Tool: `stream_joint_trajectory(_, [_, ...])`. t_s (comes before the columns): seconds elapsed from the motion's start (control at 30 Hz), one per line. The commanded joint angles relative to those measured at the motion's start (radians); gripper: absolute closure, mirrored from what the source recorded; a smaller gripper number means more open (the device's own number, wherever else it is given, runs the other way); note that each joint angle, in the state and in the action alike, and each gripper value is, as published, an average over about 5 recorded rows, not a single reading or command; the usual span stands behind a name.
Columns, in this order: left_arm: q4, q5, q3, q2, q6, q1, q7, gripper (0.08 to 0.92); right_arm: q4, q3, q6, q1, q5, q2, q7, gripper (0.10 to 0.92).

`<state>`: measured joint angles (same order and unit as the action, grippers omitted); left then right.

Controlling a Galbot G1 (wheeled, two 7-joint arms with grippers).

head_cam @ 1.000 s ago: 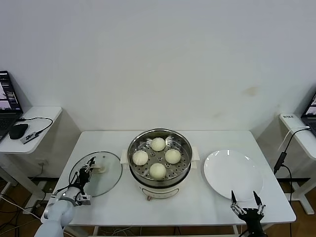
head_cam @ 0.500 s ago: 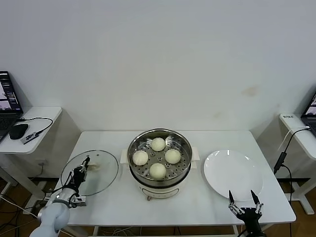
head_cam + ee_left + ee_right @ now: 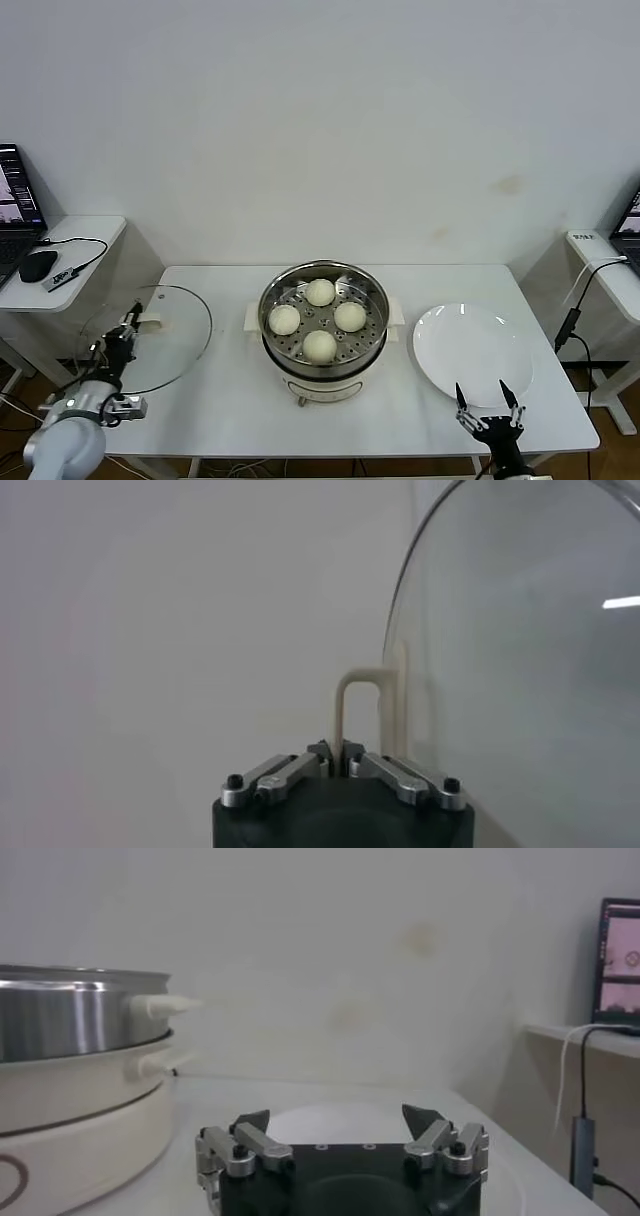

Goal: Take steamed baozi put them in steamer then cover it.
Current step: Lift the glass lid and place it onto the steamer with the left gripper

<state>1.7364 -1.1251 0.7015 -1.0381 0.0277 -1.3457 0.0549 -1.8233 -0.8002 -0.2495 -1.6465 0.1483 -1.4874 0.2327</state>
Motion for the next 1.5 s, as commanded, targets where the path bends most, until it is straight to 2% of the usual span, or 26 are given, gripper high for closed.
stream_joint_trajectory(0.03, [0.340, 0.066, 0.018, 0.020, -0.100, -0.097, -0.126, 0.862, 0.011, 0.011, 0.000, 0.012, -0.013, 0.009, -0.005, 0.203])
stream_joint_trajectory(0.27, [0.378, 0.041, -0.224, 0.031, -0.177, 0.006, -0.144, 0.862, 0.020, 0.010, -0.008, 0.012, -0.076, -0.009, -0.021, 0.203])
stream_joint_trajectory(0.47, [0.374, -0.009, -0.417, 0.024, -0.274, 0.124, -0.199, 0.862, 0.021, 0.004, -0.026, 0.011, -0.198, -0.040, -0.049, 0.203])
stream_joint_trajectory(0.67, [0.306, -0.091, -0.559, -0.071, -0.376, 0.254, -0.248, 0.862, 0.049, 0.006, -0.039, 0.021, -0.241, -0.052, -0.067, 0.203])
stream_joint_trajectory(0.93, [0.241, -0.207, -0.635, -0.237, -0.438, 0.345, -0.304, 0.862, 0.095, 0.022, -0.047, 0.039, -0.277, -0.056, -0.075, 0.203])
stream_joint_trajectory(1.27, [0.221, -0.256, -0.750, -0.324, -0.519, 0.390, -0.385, 0.862, 0.120, 0.035, -0.051, 0.053, -0.302, -0.067, -0.082, 0.203])
stream_joint_trajectory(1.5, [0.156, -0.296, -0.807, -0.380, -0.526, 0.420, -0.397, 0.862, 0.123, 0.035, -0.053, 0.054, -0.312, -0.071, -0.084, 0.203])
